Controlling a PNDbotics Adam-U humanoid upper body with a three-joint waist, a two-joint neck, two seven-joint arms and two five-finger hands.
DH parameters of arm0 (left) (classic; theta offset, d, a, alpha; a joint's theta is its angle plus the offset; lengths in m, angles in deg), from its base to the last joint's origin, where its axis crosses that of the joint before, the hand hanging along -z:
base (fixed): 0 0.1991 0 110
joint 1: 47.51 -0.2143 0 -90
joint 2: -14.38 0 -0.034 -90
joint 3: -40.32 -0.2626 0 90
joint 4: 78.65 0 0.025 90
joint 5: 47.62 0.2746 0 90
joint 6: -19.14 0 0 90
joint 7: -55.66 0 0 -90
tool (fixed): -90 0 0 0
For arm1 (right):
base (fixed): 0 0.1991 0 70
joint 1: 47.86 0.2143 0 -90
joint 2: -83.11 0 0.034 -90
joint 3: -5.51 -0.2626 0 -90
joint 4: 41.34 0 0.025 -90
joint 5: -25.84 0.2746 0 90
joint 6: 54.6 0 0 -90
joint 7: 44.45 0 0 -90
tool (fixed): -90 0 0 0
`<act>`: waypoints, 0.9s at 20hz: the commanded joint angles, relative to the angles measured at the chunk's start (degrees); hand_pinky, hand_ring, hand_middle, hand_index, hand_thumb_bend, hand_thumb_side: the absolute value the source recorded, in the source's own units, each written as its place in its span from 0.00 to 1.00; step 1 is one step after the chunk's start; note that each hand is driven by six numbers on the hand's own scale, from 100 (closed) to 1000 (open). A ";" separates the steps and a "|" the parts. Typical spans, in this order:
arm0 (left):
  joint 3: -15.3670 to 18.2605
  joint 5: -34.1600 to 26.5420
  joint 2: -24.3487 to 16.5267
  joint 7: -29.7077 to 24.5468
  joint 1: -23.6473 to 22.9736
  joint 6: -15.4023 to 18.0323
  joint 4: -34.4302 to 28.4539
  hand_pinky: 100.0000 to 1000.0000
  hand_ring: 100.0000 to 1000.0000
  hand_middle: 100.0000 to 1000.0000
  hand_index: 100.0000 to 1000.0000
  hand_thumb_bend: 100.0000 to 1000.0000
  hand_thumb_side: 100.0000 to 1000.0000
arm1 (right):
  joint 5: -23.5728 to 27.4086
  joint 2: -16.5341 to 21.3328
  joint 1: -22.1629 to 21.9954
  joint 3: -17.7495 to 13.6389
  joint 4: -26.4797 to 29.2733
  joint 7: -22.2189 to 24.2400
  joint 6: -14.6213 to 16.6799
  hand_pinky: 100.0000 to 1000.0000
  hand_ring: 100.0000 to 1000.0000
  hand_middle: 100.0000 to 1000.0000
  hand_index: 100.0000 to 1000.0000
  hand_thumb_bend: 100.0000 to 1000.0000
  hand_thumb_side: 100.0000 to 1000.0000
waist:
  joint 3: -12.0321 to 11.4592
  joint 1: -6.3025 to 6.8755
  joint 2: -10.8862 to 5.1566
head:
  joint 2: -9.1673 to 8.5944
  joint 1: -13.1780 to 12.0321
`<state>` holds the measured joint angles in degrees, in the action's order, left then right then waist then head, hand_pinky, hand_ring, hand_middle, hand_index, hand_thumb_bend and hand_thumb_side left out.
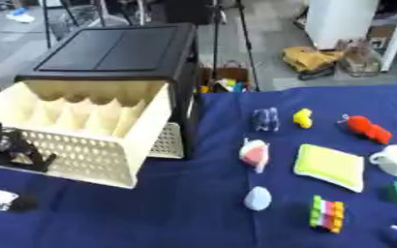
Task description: Pick up objects from table and place into drawer.
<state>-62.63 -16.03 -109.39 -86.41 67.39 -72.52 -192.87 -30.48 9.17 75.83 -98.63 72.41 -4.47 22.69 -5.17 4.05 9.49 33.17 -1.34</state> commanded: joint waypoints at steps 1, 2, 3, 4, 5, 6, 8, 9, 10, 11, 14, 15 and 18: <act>0.27 0.85 -0.73 0.10 0.08 0.63 -0.38 0.00 0.03 0.06 0.80 0.68 1.00 | -0.27 0.94 0.55 -0.46 0.84 -1.63 -1.79 0.53 0.61 0.56 0.63 0.00 1.00 | -0.01 -0.27 -0.67 | -0.23 0.02; 0.27 0.93 -0.71 0.10 0.01 0.72 -0.38 0.00 0.03 0.06 0.80 0.69 1.00 | -0.29 0.95 0.56 -0.46 0.84 -1.64 -1.79 0.53 0.61 0.56 0.63 0.00 1.00 | -0.02 -0.28 -0.68 | -0.25 0.03; 0.35 1.02 -0.72 0.10 0.02 0.80 -0.38 0.00 0.03 0.06 0.81 0.69 1.00 | -0.30 0.95 0.57 -0.46 0.84 -1.65 -1.79 0.53 0.61 0.56 0.63 0.00 1.00 | -0.04 -0.27 -0.70 | -0.25 0.02; 0.43 1.11 -0.72 0.10 0.03 0.92 -0.38 0.00 0.03 0.06 0.82 0.69 1.00 | -0.32 0.93 0.56 -0.46 0.84 -1.65 -1.79 0.53 0.61 0.56 0.63 0.00 1.00 | -0.06 -0.26 -0.72 | -0.24 0.03; 0.50 1.26 -0.75 0.10 0.03 1.04 -0.38 0.00 0.03 0.07 0.83 0.69 1.00 | -0.32 0.91 0.54 -0.47 0.84 -1.66 -1.80 0.53 0.61 0.56 0.63 0.00 1.00 | -0.08 -0.24 -0.73 | -0.25 0.05; 0.58 1.45 -0.79 0.10 -0.01 1.16 -0.38 0.00 0.03 0.07 0.85 0.70 1.00 | -0.33 0.89 0.51 -0.47 0.84 -1.65 -1.82 0.53 0.61 0.56 0.63 0.00 1.00 | -0.10 -0.23 -0.73 | -0.26 0.08; 0.97 1.93 -0.85 0.10 0.06 1.53 -0.38 0.00 0.04 0.09 0.88 0.70 1.00 | -0.36 0.91 0.50 -0.47 0.84 -1.67 -1.84 0.53 0.61 0.56 0.63 0.00 1.00 | -0.12 -0.21 -0.75 | -0.24 0.16; 1.24 2.15 -0.84 0.10 0.14 1.77 -0.38 0.00 0.04 0.09 0.88 0.71 1.00 | -0.38 0.92 0.51 -0.48 0.84 -1.68 -1.85 0.53 0.61 0.56 0.63 0.00 1.00 | -0.14 -0.20 -0.75 | -0.23 0.19; 1.44 2.31 -0.84 0.10 0.18 1.98 -0.38 0.00 0.04 0.09 0.88 0.71 1.00 | -0.40 0.92 0.51 -0.48 0.84 -1.69 -1.86 0.53 0.61 0.56 0.63 0.00 1.00 | -0.15 -0.20 -0.76 | -0.22 0.21; 1.55 2.40 -0.83 0.10 0.19 2.12 -0.38 0.00 0.04 0.09 0.88 0.71 1.00 | -0.41 0.93 0.51 -0.48 0.84 -1.70 -1.86 0.53 0.61 0.56 0.63 0.00 1.00 | -0.15 -0.20 -0.76 | -0.22 0.21; 2.74 3.03 -0.68 0.10 0.69 2.70 -0.38 0.00 0.06 0.21 0.94 0.74 1.00 | -0.42 0.90 0.39 -0.51 0.84 -1.71 -1.93 0.53 0.61 0.56 0.63 0.00 1.00 | -0.27 -0.24 -0.76 | -0.20 0.46; 3.38 3.32 -0.57 0.10 0.88 3.15 -0.38 0.00 0.06 0.22 0.94 0.75 1.00 | -0.43 0.91 0.34 -0.53 0.84 -1.72 -1.98 0.53 0.61 0.56 0.63 0.00 1.00 | -0.32 -0.26 -0.77 | -0.21 0.56; 4.89 3.77 -0.27 0.10 1.40 4.32 -0.38 0.00 0.08 0.30 0.94 0.78 1.00 | -0.44 0.89 0.24 -0.54 0.84 -1.75 -2.05 0.53 0.61 0.56 0.63 0.00 1.00 | -0.46 -0.33 -0.79 | -0.23 0.73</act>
<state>-59.59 -12.72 -108.54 -86.40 67.83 -68.74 -192.87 -30.54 9.14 75.46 -98.65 72.41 -4.46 22.68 -5.58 3.86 9.50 33.17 -0.76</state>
